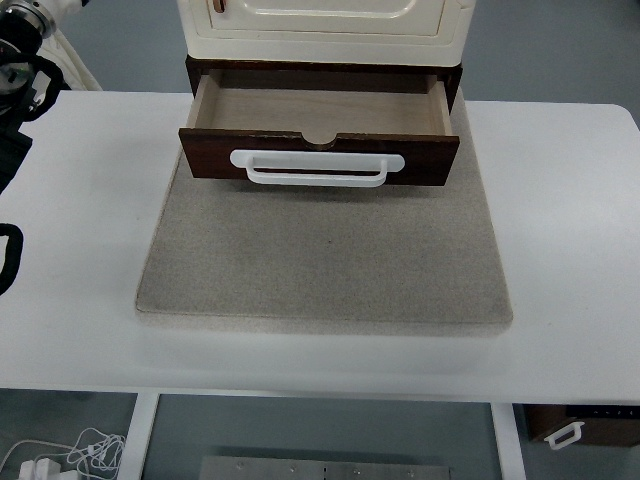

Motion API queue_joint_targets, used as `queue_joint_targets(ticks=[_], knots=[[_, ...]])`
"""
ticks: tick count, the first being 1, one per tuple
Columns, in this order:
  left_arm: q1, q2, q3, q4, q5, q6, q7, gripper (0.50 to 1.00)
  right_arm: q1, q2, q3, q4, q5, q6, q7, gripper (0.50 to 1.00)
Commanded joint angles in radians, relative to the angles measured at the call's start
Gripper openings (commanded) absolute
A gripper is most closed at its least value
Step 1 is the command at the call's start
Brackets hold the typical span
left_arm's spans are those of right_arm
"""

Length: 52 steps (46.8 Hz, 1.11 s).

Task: Close drawer under combined cabinet

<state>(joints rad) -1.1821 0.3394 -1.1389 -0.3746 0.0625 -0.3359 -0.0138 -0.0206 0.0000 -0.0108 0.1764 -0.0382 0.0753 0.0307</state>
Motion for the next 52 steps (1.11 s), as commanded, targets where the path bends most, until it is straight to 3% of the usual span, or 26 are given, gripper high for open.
queue_joint_targets(ticks=[1,18,30,52], knots=[[-0.022,0.024,0.001,-0.024,0.002,0.0,-0.002,1.0,0.001,0.0,0.0,0.0,0.0,0.001,0.0,0.952],[-0.106,0.125,0.001,-0.214,0.008,0.005,-0.003,1.0,0.001,0.0,0.0,0.0,0.0,0.0,0.0,0.952],[-0.198,0.161,0.018,-0.289,0.016,-0.002,-0.002,1.0,0.001,0.0,0.0,0.0,0.0,0.0,0.0,0.952],[-0.197,0.228,0.137,-0.627,0.016,0.018,-0.003,1.0,0.001,0.0,0.0,0.0,0.0,0.0,0.0,0.952]])
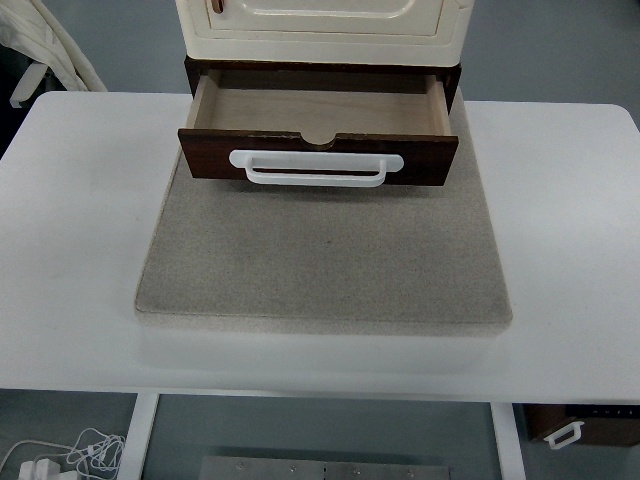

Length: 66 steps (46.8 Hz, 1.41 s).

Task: Close drawer under combined cabinet

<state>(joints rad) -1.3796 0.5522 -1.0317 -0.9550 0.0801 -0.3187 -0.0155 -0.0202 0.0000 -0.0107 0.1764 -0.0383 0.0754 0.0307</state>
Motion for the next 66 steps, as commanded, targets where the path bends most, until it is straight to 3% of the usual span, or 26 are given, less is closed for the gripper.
queue_joint_targets(ticks=[1,19,36,52,66], knots=[[0.001,0.02,0.039,-0.06,-0.002,0.001,-0.001,1.0,0.0,0.0,0.0,0.0,0.0,0.0,0.0,0.952],[0.001,0.087,0.297,-0.384,-0.002,0.073,-0.03,1.0,0.0,0.0,0.0,0.0,0.0,0.0,0.0,0.952],[-0.084,0.109,0.656,-0.597,0.003,0.072,-0.034,1.0,0.0,0.0,0.0,0.0,0.0,0.0,0.0,0.952],[-0.133,0.104,0.901,-0.711,0.133,0.07,-0.032,1.0,0.0,0.0,0.0,0.0,0.0,0.0,0.0,0.952],[-0.153,0.075,1.087,-0.719,0.328,0.066,-0.02,1.0,0.0,0.0,0.0,0.0,0.0,0.0,0.0,0.952]])
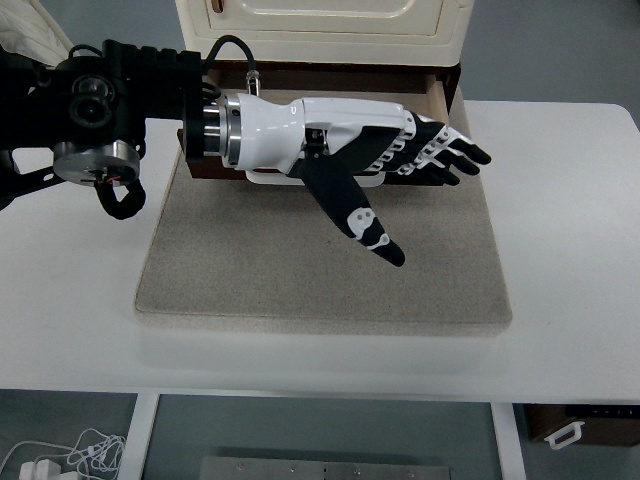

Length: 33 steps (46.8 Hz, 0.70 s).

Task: Close drawer under combined cabinet
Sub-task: 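Lower the left hand in front of the drawer's white handle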

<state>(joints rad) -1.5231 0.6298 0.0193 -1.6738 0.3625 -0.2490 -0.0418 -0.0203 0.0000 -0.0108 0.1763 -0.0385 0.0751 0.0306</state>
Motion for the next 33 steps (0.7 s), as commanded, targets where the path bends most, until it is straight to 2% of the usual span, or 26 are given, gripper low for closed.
queue_joint_targets(ticks=[1,9,18,24,33], knots=[[-0.012,-0.004,0.045,0.0,0.058,-0.004,0.008,1.0,-0.001,0.0,0.0,-0.001,0.0,0.0,0.0,0.952],[-0.035,-0.025,0.123,0.006,0.148,-0.006,0.032,1.0,0.0,0.0,0.0,0.0,0.0,0.0,0.0,0.952],[-0.037,-0.059,0.137,0.02,0.187,-0.012,0.158,1.0,0.0,0.0,0.0,0.0,0.0,0.0,0.0,0.952],[-0.038,-0.064,0.136,0.028,0.211,-0.065,0.24,1.0,-0.001,0.0,0.0,0.0,0.0,0.0,0.0,0.952],[-0.043,-0.093,0.128,0.1,0.211,-0.16,0.322,1.0,-0.001,0.0,0.0,0.0,0.0,0.002,0.0,0.952]])
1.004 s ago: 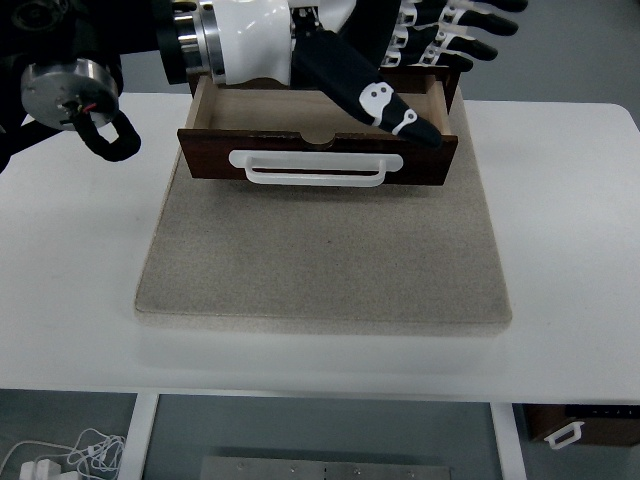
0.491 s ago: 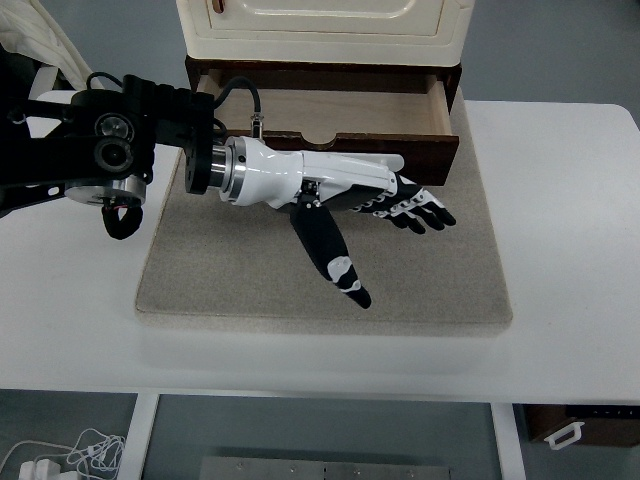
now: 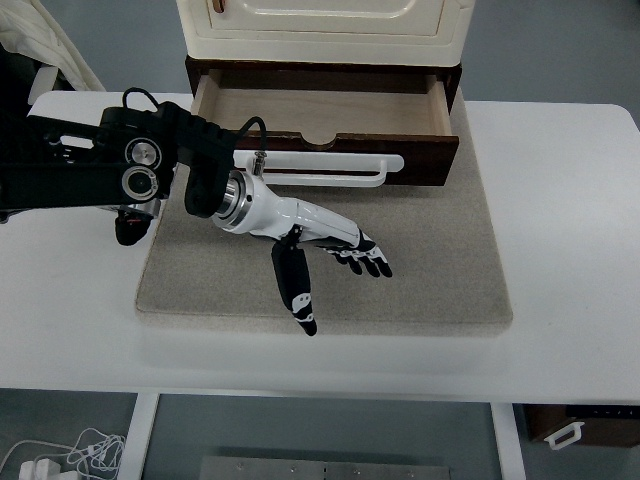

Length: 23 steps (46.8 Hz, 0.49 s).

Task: Close drawer under combined cabinet
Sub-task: 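Lower the left hand in front of the drawer's white handle, then push the drawer front with the left hand toward the cabinet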

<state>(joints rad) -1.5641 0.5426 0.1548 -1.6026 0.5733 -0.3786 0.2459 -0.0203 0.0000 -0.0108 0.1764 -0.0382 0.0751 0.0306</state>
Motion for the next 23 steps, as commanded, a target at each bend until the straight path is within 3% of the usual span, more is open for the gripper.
queue_joint_targets(ticks=[1,7,23], knots=[[-0.002,-0.006,-0.011,0.038,-0.001,-0.042,0.047,1.0,0.0,0.0,0.0,0.0,0.0,0.002,0.0,0.952],[-0.005,-0.007,-0.021,0.063,0.0,-0.098,0.095,1.0,0.0,0.0,0.0,0.0,0.0,0.0,0.0,0.952],[-0.028,-0.044,-0.032,0.144,0.033,-0.148,0.099,1.0,0.0,0.0,0.0,0.0,0.0,0.0,0.0,0.952]])
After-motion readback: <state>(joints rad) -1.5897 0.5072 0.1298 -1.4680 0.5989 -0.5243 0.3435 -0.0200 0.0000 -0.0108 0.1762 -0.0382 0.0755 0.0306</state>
